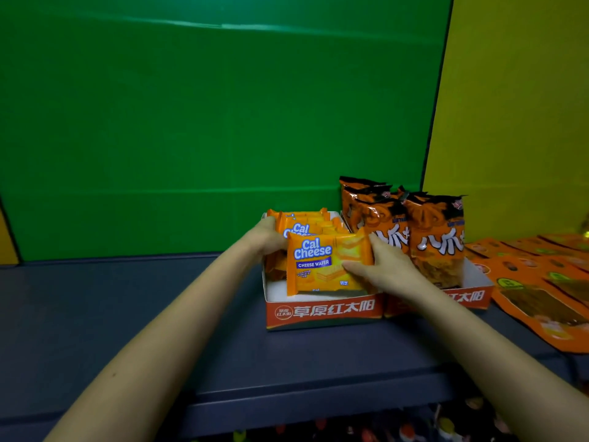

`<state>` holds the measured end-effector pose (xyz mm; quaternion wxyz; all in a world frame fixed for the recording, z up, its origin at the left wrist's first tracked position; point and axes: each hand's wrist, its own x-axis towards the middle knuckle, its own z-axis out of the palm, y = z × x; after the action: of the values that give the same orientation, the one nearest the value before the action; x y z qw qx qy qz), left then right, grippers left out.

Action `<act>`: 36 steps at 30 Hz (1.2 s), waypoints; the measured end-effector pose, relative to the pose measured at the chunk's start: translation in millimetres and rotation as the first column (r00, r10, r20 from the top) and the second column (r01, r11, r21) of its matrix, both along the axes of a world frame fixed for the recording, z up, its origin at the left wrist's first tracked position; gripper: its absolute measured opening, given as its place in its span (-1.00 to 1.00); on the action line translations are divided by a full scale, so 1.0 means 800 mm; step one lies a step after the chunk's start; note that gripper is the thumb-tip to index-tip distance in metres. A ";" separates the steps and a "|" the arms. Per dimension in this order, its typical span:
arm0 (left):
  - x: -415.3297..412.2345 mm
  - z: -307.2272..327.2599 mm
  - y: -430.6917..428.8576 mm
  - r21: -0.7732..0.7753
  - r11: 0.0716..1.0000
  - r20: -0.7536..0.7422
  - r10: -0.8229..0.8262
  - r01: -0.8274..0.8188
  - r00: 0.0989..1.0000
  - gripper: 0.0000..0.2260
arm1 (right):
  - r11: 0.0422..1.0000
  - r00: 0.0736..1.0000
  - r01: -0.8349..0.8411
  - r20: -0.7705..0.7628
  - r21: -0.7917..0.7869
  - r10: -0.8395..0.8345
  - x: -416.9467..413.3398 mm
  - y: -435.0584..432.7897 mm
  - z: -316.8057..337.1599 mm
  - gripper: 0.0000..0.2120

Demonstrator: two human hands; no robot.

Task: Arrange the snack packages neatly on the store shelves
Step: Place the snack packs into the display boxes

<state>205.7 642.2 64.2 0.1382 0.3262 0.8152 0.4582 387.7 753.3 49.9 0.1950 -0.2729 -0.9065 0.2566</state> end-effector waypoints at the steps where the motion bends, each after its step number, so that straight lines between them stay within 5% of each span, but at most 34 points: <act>1: -0.003 0.002 -0.002 -0.043 0.999 -0.101 0.011 -0.015 0.995 -0.65 | 0.999 1.000 0.012 0.009 0.033 -0.013 -0.002 0.001 0.000 -0.48; 6: -0.015 0.007 -0.009 -0.136 0.989 -0.416 -0.009 -0.053 0.909 -0.63 | 0.979 0.995 0.088 0.039 0.186 -0.097 -0.012 -0.002 -0.002 -0.39; 21: -0.023 -0.009 -0.033 -0.149 0.987 -0.628 -0.048 -0.059 0.777 -0.77 | 0.934 0.992 0.055 0.087 0.354 -0.091 -0.046 -0.011 -0.006 -0.31; 28: -0.011 -0.015 -0.074 -0.119 0.967 -0.801 0.041 -0.226 0.598 -0.77 | 0.879 0.992 0.059 0.066 0.473 -0.103 -0.040 -0.024 -0.011 -0.33; 36: 0.000 -0.027 -0.160 -0.130 0.913 -0.842 0.104 -0.387 0.529 -0.78 | 0.837 0.973 -0.156 -0.065 0.525 0.222 -0.055 -0.082 0.011 -0.58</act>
<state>205.4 514.3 42.3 -0.2747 0.3560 0.8823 0.1388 344.0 688.1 58.6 0.2903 -0.1032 -0.9506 0.0383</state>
